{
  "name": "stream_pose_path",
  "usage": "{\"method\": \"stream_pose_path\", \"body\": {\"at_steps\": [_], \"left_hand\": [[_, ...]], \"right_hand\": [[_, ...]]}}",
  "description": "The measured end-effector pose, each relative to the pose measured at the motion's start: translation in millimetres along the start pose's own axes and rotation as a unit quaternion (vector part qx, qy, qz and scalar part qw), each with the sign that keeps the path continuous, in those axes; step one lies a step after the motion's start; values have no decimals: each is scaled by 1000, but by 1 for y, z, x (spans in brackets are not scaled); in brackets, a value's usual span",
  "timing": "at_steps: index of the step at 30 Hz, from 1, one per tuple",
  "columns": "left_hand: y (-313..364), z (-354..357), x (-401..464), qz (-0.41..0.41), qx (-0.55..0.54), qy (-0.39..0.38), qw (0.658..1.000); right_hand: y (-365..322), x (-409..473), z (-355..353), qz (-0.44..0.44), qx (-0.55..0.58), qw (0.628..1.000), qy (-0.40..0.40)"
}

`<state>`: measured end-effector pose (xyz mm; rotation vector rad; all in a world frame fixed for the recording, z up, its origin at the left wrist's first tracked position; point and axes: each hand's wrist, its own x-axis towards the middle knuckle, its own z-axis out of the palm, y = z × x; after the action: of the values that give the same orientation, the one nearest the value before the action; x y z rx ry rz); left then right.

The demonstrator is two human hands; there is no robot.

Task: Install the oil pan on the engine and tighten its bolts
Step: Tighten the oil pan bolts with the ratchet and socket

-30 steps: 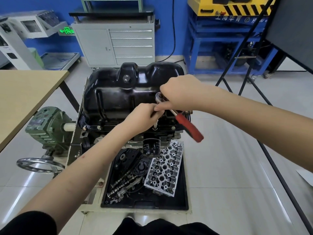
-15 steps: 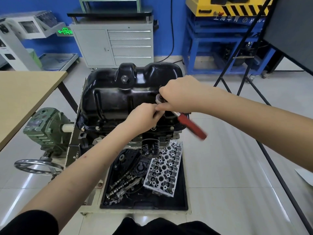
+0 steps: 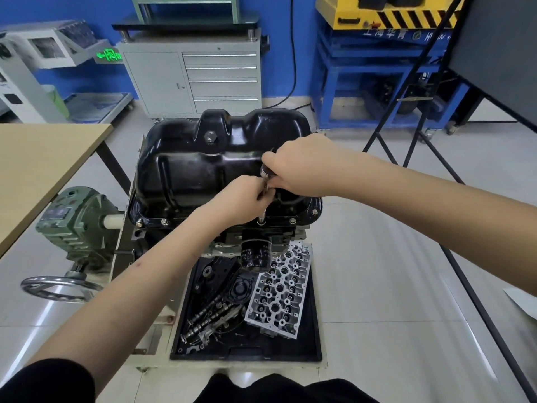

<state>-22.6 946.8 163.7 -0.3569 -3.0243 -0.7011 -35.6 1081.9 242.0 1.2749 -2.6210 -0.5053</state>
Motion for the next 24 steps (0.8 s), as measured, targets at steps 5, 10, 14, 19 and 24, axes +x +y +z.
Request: {"method": "stream_pose_path", "body": {"at_steps": [5, 10, 14, 19, 24], "left_hand": [[-3, -2, -2, -17, -14, -21, 1000], [-1, 0, -3, -31, -28, -16, 999], [-3, -1, -1, -46, -53, -27, 997], [-1, -2, -3, -34, -41, -31, 998], [0, 2, -4, -30, -34, 14, 999]], "right_hand": [[-3, -2, -1, -30, -32, 999, 2], [-15, -1, -5, 54, 12, 998, -14], [-10, -1, 0, -40, -32, 999, -6], [-11, -1, -5, -8, -36, 999, 1], [-13, 2, 1, 25, -5, 1000, -10]]}}
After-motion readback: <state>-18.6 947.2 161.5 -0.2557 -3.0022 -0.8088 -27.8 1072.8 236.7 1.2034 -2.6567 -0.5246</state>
